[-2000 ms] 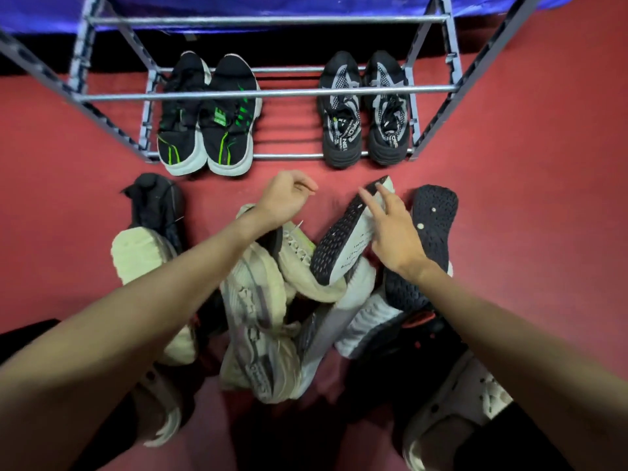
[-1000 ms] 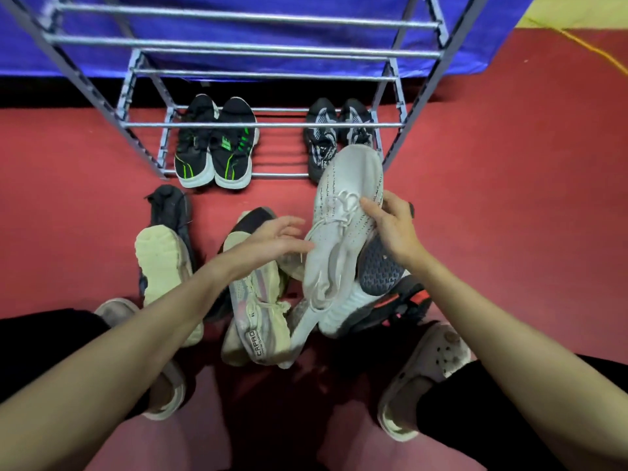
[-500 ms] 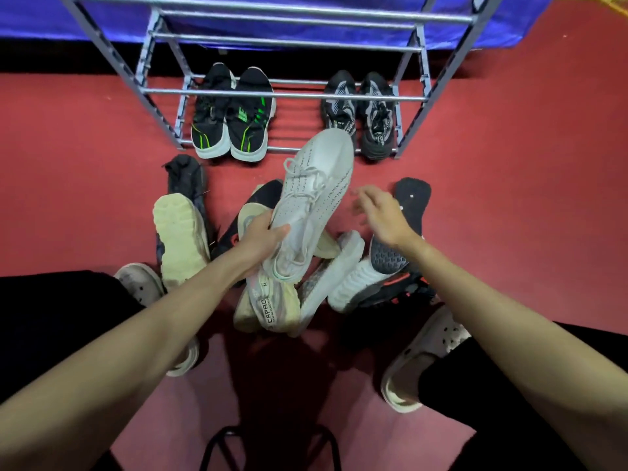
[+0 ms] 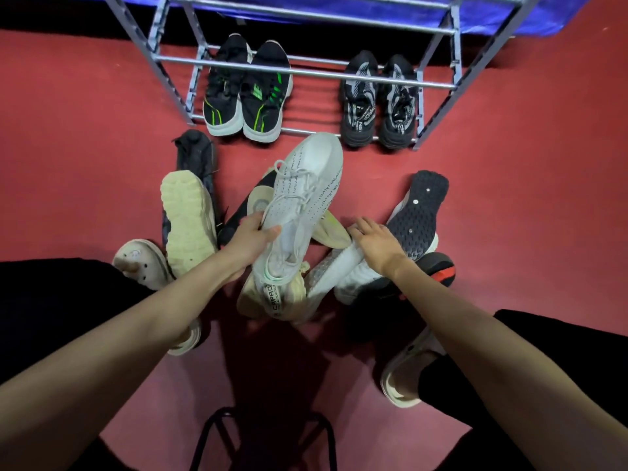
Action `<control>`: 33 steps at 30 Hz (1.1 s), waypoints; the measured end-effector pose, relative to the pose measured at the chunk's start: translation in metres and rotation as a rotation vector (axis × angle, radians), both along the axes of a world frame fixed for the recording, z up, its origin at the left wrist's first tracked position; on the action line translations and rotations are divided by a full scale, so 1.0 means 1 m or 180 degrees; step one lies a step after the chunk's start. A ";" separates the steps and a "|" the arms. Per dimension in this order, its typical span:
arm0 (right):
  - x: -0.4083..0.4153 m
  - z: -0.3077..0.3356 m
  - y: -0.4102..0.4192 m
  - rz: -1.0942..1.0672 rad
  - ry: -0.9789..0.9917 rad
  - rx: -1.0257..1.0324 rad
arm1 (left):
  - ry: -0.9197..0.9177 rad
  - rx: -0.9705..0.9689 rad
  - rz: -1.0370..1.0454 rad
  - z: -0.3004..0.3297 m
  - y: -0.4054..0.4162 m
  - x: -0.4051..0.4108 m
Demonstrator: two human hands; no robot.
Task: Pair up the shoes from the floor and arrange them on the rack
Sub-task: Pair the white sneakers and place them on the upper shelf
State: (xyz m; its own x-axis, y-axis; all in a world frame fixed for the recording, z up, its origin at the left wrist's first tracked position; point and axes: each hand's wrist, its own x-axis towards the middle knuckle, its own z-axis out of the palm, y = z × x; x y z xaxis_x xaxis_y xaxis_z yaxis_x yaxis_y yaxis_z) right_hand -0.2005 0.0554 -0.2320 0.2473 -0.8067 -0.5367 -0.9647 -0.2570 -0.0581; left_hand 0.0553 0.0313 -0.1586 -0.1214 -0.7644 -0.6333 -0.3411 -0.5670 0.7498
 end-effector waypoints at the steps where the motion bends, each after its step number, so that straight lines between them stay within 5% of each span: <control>1: 0.000 0.000 -0.003 0.0167 0.0118 -0.0007 | 0.0003 -0.0004 0.0010 0.000 0.001 -0.001; 7: -0.007 0.029 -0.010 0.0747 0.0252 -0.0192 | 0.0046 -0.0035 -0.0004 0.004 0.002 -0.003; 14: -0.019 0.097 -0.015 0.0508 0.0060 -0.0017 | 0.0091 -0.0100 0.0156 0.027 -0.005 -0.004; 33: -0.078 0.156 0.058 -0.2432 -0.1990 -0.0239 | 0.0252 -0.0155 0.0390 0.059 0.010 -0.011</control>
State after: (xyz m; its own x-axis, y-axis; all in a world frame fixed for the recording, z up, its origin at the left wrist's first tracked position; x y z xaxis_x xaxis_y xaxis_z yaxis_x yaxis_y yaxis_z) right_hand -0.2790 0.1135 -0.0758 -0.1323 -0.8941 -0.4279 -0.6740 0.3977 -0.6226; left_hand 0.0443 0.0416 -0.0997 -0.0734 -0.8061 -0.5872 -0.2102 -0.5631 0.7992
